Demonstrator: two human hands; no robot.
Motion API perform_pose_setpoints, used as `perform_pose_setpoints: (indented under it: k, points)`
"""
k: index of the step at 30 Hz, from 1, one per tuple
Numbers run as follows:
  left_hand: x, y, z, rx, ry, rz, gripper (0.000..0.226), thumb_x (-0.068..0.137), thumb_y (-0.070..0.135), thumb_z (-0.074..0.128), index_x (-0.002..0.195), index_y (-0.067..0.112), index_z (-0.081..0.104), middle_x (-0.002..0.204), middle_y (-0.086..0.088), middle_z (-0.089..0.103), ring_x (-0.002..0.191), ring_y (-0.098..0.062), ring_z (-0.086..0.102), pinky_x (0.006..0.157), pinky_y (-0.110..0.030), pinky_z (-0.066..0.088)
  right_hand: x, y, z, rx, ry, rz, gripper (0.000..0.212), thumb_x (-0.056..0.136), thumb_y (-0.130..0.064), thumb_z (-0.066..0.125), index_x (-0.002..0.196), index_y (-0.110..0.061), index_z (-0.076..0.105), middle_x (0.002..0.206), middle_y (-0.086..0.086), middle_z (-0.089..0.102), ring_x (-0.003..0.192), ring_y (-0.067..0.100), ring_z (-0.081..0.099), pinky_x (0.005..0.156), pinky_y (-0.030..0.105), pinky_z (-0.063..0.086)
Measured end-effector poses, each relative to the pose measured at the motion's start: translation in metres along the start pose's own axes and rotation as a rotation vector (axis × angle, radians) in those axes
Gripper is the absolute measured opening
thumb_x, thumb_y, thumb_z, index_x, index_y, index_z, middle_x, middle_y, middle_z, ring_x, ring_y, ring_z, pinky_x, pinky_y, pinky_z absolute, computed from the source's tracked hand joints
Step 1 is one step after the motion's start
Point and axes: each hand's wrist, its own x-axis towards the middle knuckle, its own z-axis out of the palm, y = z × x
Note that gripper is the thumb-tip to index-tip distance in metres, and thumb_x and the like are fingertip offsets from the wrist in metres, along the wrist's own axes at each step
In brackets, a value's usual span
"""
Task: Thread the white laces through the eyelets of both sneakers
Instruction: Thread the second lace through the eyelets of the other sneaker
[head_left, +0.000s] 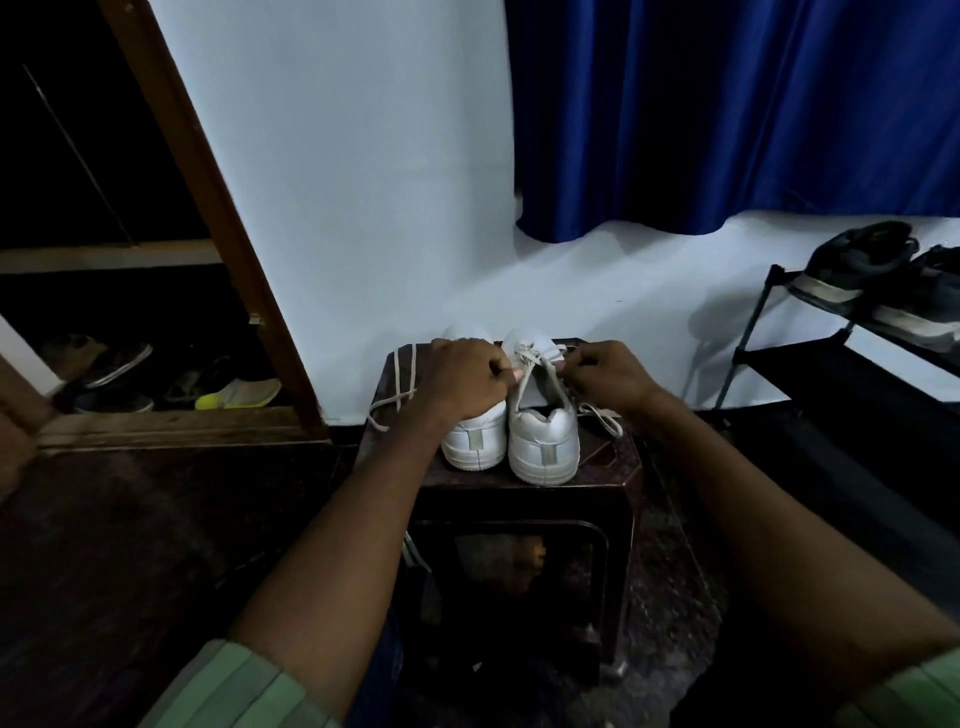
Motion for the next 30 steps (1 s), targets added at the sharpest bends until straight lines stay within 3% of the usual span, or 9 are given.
perform_pose_setpoints:
  k: [4, 8, 10, 12, 15, 19, 22, 26, 30]
  points:
    - [0.002, -0.002, 0.001, -0.44, 0.034, -0.152, 0.027, 0.098, 0.038, 0.066, 0.082, 0.019, 0.077, 0.072, 0.006, 0.072, 0.066, -0.007, 0.06, 0.071, -0.027, 0.041, -0.006, -0.014, 0.001, 0.501, 0.059, 0.138, 0.023, 0.097, -0.023, 0.067, 0.078, -0.01, 0.067, 0.063, 0.002, 0.065, 0.063, 0.022, 0.061, 0.057, 0.029, 0.046]
    - [0.005, 0.009, -0.002, -0.994, 0.055, -0.245, 0.029, 0.104, 0.025, 0.057, 0.082, 0.013, 0.071, 0.091, -0.005, 0.08, 0.089, -0.024, 0.075, 0.089, -0.038, 0.058, -0.004, -0.014, 0.019, 1.108, 0.034, 0.28, 0.024, 0.105, -0.026, 0.055, 0.1, -0.004, 0.063, 0.095, 0.015, 0.073, 0.08, 0.027, 0.071, 0.069, 0.035, 0.061]
    - [0.007, 0.02, -0.005, -1.287, 0.019, -0.3, 0.029, 0.107, 0.016, 0.046, 0.084, 0.009, 0.062, 0.091, -0.014, 0.079, 0.088, -0.03, 0.076, 0.088, -0.036, 0.059, 0.0, -0.008, 0.025, 1.291, 0.059, 0.314, 0.03, 0.107, -0.029, 0.049, 0.097, -0.004, 0.061, 0.086, 0.012, 0.07, 0.078, 0.027, 0.07, 0.071, 0.035, 0.06]
    - [0.011, 0.028, -0.004, -1.505, -0.008, -0.385, 0.029, 0.107, 0.013, 0.04, 0.082, 0.013, 0.054, 0.07, -0.007, 0.069, 0.07, -0.027, 0.07, 0.076, -0.033, 0.059, 0.004, -0.01, 0.028, 1.439, 0.098, 0.288, 0.034, 0.11, -0.025, 0.041, 0.08, -0.012, 0.05, 0.066, 0.006, 0.053, 0.063, 0.023, 0.057, 0.071, 0.035, 0.055]
    - [0.02, 0.025, 0.002, -1.677, 0.083, -0.525, 0.029, 0.104, 0.012, 0.041, 0.077, 0.019, 0.046, 0.051, 0.007, 0.035, 0.045, -0.01, 0.034, 0.055, -0.027, 0.05, 0.007, -0.014, 0.027, 1.487, 0.142, 0.268, 0.042, 0.11, -0.019, 0.036, 0.069, -0.019, 0.037, 0.055, -0.001, 0.032, 0.05, 0.016, 0.031, 0.062, 0.032, 0.046]
    - [0.032, 0.009, 0.006, -1.366, 0.242, -0.564, 0.032, 0.102, 0.02, 0.043, 0.072, 0.027, 0.036, 0.056, 0.008, 0.024, 0.045, -0.01, 0.017, 0.043, -0.021, 0.017, 0.021, -0.005, 0.015, 1.406, 0.188, 0.31, 0.041, 0.109, -0.021, 0.038, 0.068, -0.023, 0.035, 0.053, -0.006, 0.026, 0.044, 0.011, 0.02, 0.045, 0.023, 0.027]
    - [0.037, 0.003, 0.01, -0.865, 0.37, -0.408, 0.033, 0.104, 0.032, 0.049, 0.073, 0.022, 0.043, 0.057, 0.009, 0.039, 0.056, -0.021, 0.038, 0.055, -0.033, 0.028, 0.027, -0.003, 0.009, 1.327, 0.182, 0.271, 0.042, 0.109, -0.018, 0.039, 0.067, -0.022, 0.035, 0.053, -0.005, 0.025, 0.043, 0.01, 0.018, 0.039, 0.023, 0.022]
    - [0.026, 0.011, 0.028, -0.385, 0.185, -0.118, 0.024, 0.102, 0.042, 0.055, 0.111, 0.02, 0.055, 0.079, 0.001, 0.067, 0.08, -0.027, 0.062, 0.072, -0.036, 0.046, 0.021, -0.013, 0.017, 1.146, 0.108, 0.218, 0.036, 0.108, -0.022, 0.045, 0.072, -0.02, 0.04, 0.057, -0.004, 0.034, 0.046, 0.01, 0.023, 0.041, 0.024, 0.024]
    - [0.028, 0.015, 0.036, 0.03, 0.165, -0.062, 0.043, 0.1, 0.053, 0.05, 0.083, 0.018, 0.069, 0.087, -0.005, 0.075, 0.088, -0.031, 0.07, 0.07, -0.035, 0.05, 0.021, -0.021, 0.017, 1.209, 0.069, 0.218, 0.037, 0.108, -0.019, 0.039, 0.071, -0.022, 0.037, 0.055, -0.006, 0.027, 0.045, 0.01, 0.018, 0.039, 0.023, 0.022]
